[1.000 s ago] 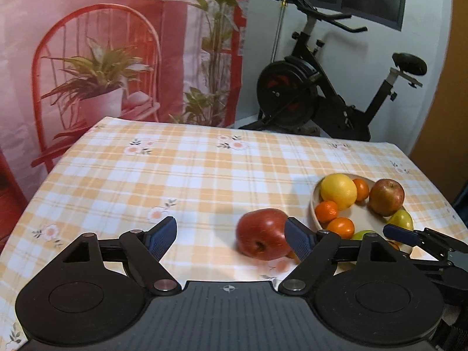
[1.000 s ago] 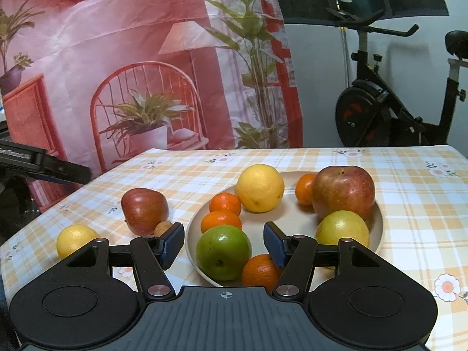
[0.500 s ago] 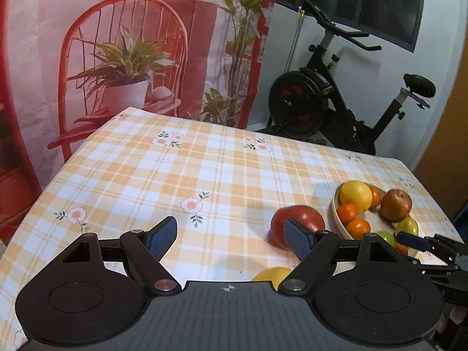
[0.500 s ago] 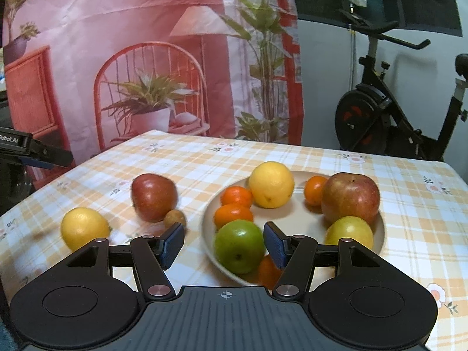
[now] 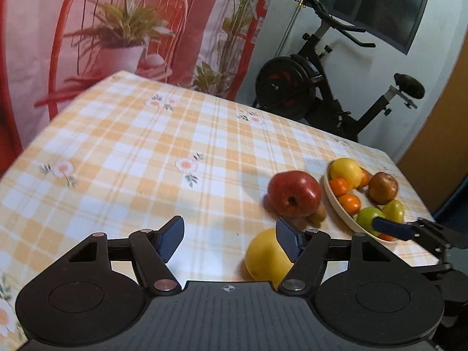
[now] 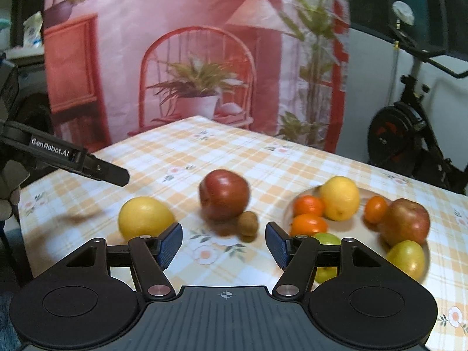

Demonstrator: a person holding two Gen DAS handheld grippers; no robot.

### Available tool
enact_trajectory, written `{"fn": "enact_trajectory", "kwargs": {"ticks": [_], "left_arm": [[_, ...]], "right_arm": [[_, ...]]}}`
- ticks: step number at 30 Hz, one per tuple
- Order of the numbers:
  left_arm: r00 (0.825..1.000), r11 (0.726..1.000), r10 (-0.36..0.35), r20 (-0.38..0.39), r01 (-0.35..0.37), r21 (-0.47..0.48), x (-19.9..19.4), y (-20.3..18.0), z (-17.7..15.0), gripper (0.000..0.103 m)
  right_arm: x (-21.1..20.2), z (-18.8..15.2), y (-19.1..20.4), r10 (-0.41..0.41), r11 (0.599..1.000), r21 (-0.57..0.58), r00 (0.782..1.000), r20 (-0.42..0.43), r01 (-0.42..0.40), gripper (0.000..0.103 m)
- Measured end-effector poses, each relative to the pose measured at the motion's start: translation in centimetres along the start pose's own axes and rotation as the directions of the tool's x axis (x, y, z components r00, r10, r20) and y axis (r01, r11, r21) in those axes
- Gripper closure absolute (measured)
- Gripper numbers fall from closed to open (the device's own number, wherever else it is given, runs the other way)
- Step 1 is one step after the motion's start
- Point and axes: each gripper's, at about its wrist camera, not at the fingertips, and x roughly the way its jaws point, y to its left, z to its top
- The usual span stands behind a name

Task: Organize fruits
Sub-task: 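Withdraw the left gripper from the plate and move it to the pale yellow grapefruit, then straddle the pale yellow grapefruit with the left gripper fingers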

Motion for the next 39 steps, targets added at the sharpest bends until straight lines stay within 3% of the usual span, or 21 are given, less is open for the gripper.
{"fn": "enact_trajectory", "kwargs": {"ticks": [8, 11, 19, 23, 39], "left_arm": [[0.996, 0.995, -0.086, 0.004, 0.085, 0.060, -0.2, -1.4, -1.2, 0.033], [0.996, 0.995, -0.084, 0.006, 0.083, 0.062, 0.2, -1.4, -1.2, 0.033], [0.995, 0.993, -0.097, 0.003, 0.097, -0.065, 1.3, 1.1, 0.6, 0.045], [0.995, 0.991, -0.089, -0.049, 0.083, -0.105, 3.0, 2.0, 1.3, 0.054], [0.973, 0.979, -0.204, -0.110, 0.200, -0.047, 3.7, -0.6, 0.7, 0.053]], "right_arm": [[1.4, -0.9, 2.5, 0.027, 0.999, -0.025, 0.998, -0.061, -0.029, 0.044], [1.4, -1.1, 2.9, 0.037, 0.999, -0.034, 0.997, -0.070, -0.039, 0.044], [1.9, -0.9, 3.3, 0.057, 0.997, -0.049, 0.995, -0.083, -0.061, 0.043], [2.1, -1.1, 3.6, 0.063, 0.996, -0.057, 0.994, -0.093, -0.068, 0.043], [1.9, -1.5, 3.0, 0.061, 0.998, -0.023, 0.993, -0.100, -0.064, 0.041]]}}
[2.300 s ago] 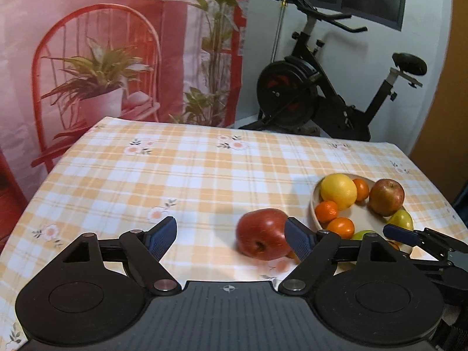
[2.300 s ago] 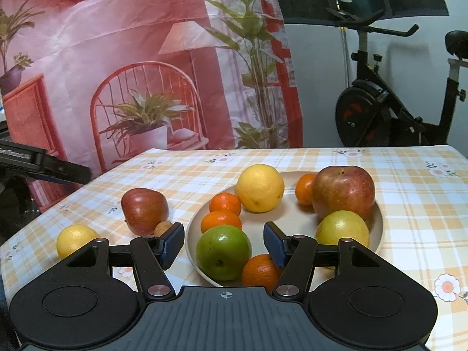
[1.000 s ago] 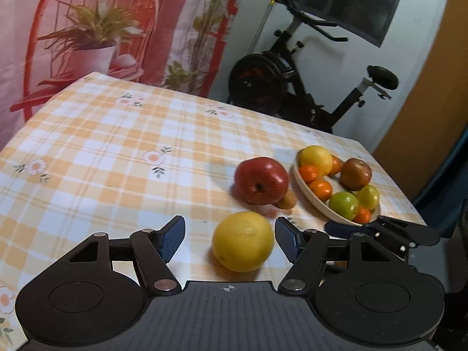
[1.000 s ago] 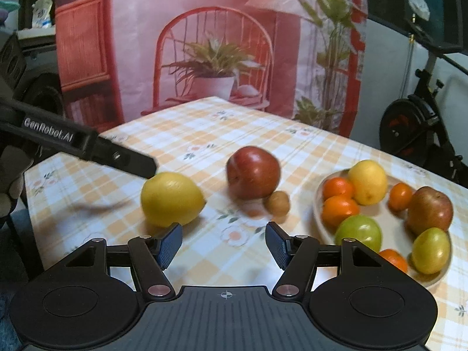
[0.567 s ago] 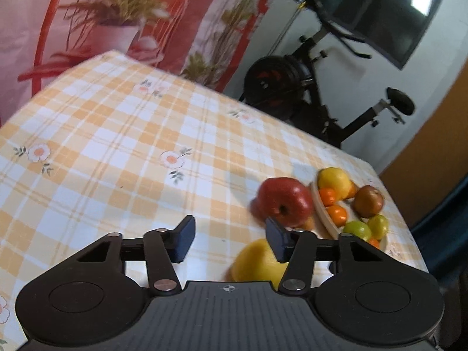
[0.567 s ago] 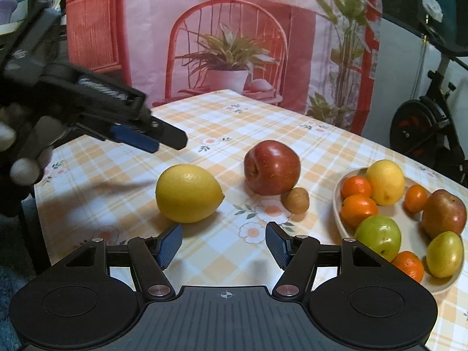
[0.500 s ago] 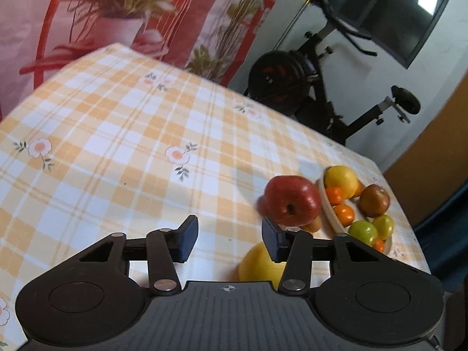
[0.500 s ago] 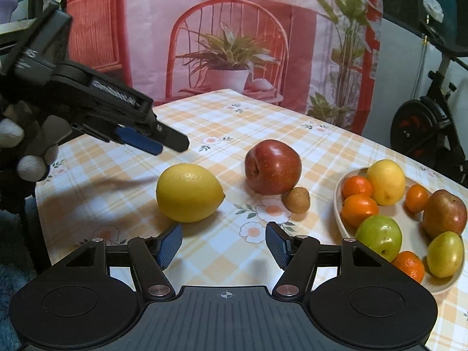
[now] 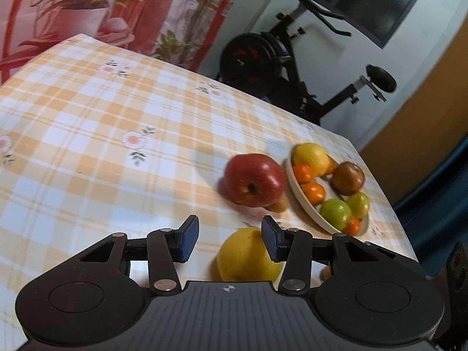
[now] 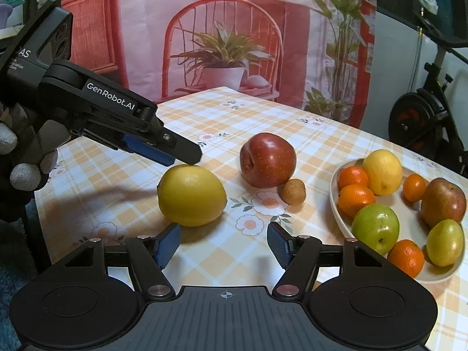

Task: Organize fruits
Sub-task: 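Straddle the pale yellow grapefruit with the left gripper fingers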

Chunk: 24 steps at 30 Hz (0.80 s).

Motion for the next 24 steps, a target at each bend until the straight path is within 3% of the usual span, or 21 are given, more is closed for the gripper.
{"fn": "enact_trajectory", "kwargs": {"ticks": [12, 22, 24], "left_arm": [[0.996, 0.993, -0.032, -0.081, 0.041, 0.112, 3.4, -4.4, -0.6, 0.052], [0.995, 0.997, -0.053, -0.089, 0.058, 0.048, 3.8, -3.8, -0.3, 0.052], [0.995, 0.997, -0.054, -0.089, 0.058, 0.045, 3.7, -3.7, -0.3, 0.052]], "right_arm": [[-0.4, -0.3, -0.2, -0.007, 1.000, 0.012, 1.000, 0.009, 0.007, 0.039], [0.0, 0.2, -0.2, -0.002, 1.000, 0.012, 1.000, 0.023, 0.002, 0.039], [0.3, 0.3, 0.1, -0.005, 1.000, 0.000, 1.000, 0.016, 0.005, 0.045]]}}
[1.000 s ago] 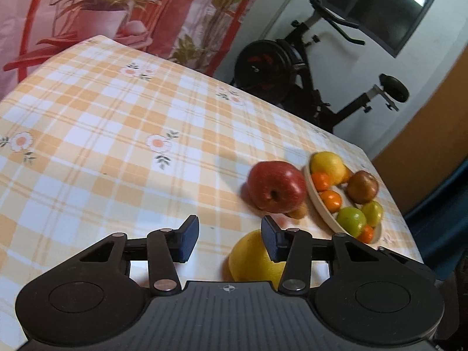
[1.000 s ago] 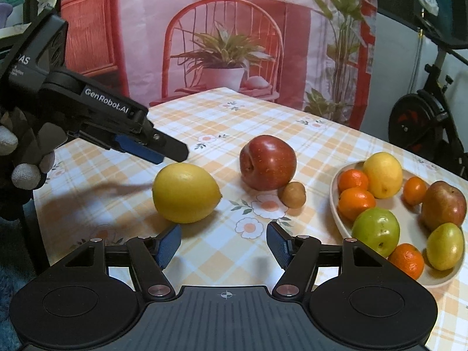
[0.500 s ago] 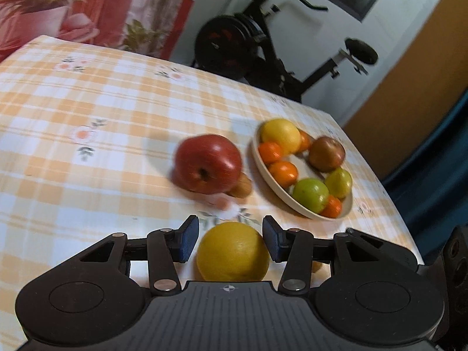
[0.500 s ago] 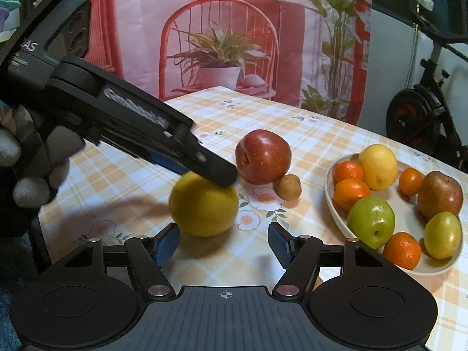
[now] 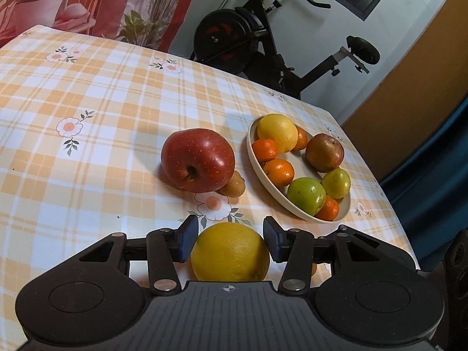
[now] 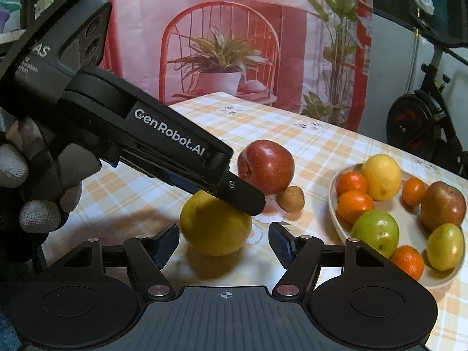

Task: Organize fruits
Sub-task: 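Straddle the pale yellow grapefruit with the left gripper fingers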

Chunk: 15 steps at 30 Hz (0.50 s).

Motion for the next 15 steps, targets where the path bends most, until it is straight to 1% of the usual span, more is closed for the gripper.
{"fn": "enact_trajectory", "kwargs": {"ticks": [1, 4, 7, 9, 11, 15], "left_arm": [[1.000, 1.000, -0.001, 0.000, 0.001, -0.003, 0.0, 0.0, 0.0, 0.052], [1.000, 1.000, -0.005, 0.002, 0.005, -0.020, -0.2, 0.4, 0.1, 0.052], [1.000, 0.998, -0.007, 0.028, 0.008, -0.055, -0.9, 1.1, 0.2, 0.054], [0.999, 0.996, -0.019, 0.045, 0.023, -0.088, -1.5, 1.9, 0.3, 0.054], [0.998, 0.993, -0.023, 0.059, 0.030, -0.113, -2.0, 2.5, 0.3, 0.054], [0.999, 0.990, -0.013, 0.052, 0.020, -0.140, -2.0, 3.3, 0.1, 0.054]], "right_arm": [[0.1, 0.0, 0.1, 0.004, 1.000, -0.003, 1.000, -0.004, -0.004, 0.050], [0.0, -0.1, 0.1, 0.030, 0.999, -0.010, 1.000, -0.006, -0.030, 0.056], [-0.3, -0.3, 0.0, 0.041, 0.999, -0.008, 0.999, -0.007, -0.041, 0.062], [-0.7, -0.4, -0.4, 0.036, 0.999, 0.011, 0.999, -0.001, -0.036, 0.062], [-1.1, -0.6, -1.2, 0.029, 0.998, 0.054, 1.000, 0.006, -0.030, 0.062], [-1.6, -0.9, -2.8, -0.001, 0.992, 0.125, 1.000, 0.015, -0.001, 0.063]]}}
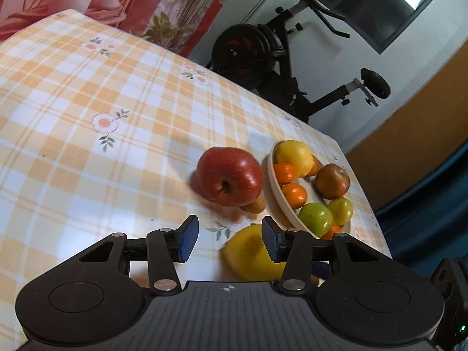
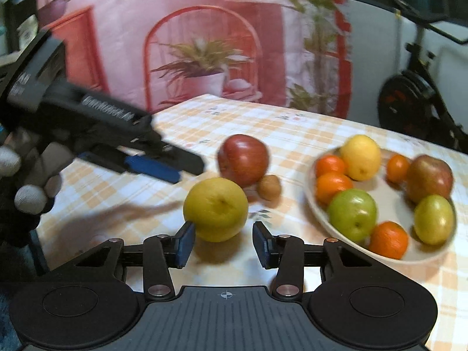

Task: Organize fruits
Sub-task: 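Straddle the pale yellow grapefruit with the left gripper fingers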

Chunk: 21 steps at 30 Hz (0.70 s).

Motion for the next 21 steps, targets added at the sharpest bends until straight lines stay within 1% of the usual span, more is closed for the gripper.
{"fn": "enact_trajectory", "kwargs": {"ticks": [4, 7, 11, 12, 16, 21], "left_arm": [[1.000, 1.000, -0.007, -0.022, 0.008, 0.028, 0.6, -0.8, -0.2, 0.054], [0.999, 0.999, -0.011, -0.038, 0.013, 0.053, 1.3, -1.3, -0.4, 0.054], [0.999, 0.998, -0.024, -0.042, 0.027, 0.056, 1.7, -1.5, -0.4, 0.054], [0.999, 0.998, -0.028, -0.043, 0.031, 0.059, 1.7, -1.6, -0.5, 0.054], [0.997, 0.996, -0.050, -0.059, 0.054, 0.067, 1.9, -1.9, -0.6, 0.052], [0.995, 0.994, -0.067, -0.078, 0.073, 0.079, 2.4, -2.4, -0.8, 0.052]], "right_arm": [[-0.1, -0.1, -0.5, -0.024, 1.000, 0.007, 1.000, -0.005, 0.024, 0.063], [-0.1, -0.2, -0.6, -0.025, 1.000, 0.001, 1.000, -0.007, 0.025, 0.063], [-0.1, -0.3, -0.6, -0.034, 0.999, -0.008, 0.999, -0.014, 0.034, 0.061], [-0.1, -0.3, -0.7, -0.034, 0.999, -0.006, 0.999, -0.015, 0.034, 0.060], [0.0, -0.1, -0.5, -0.047, 0.999, -0.014, 0.999, -0.012, 0.047, 0.046], [0.5, 0.4, -0.3, -0.067, 0.996, -0.061, 0.998, -0.017, 0.066, 0.047]]}}
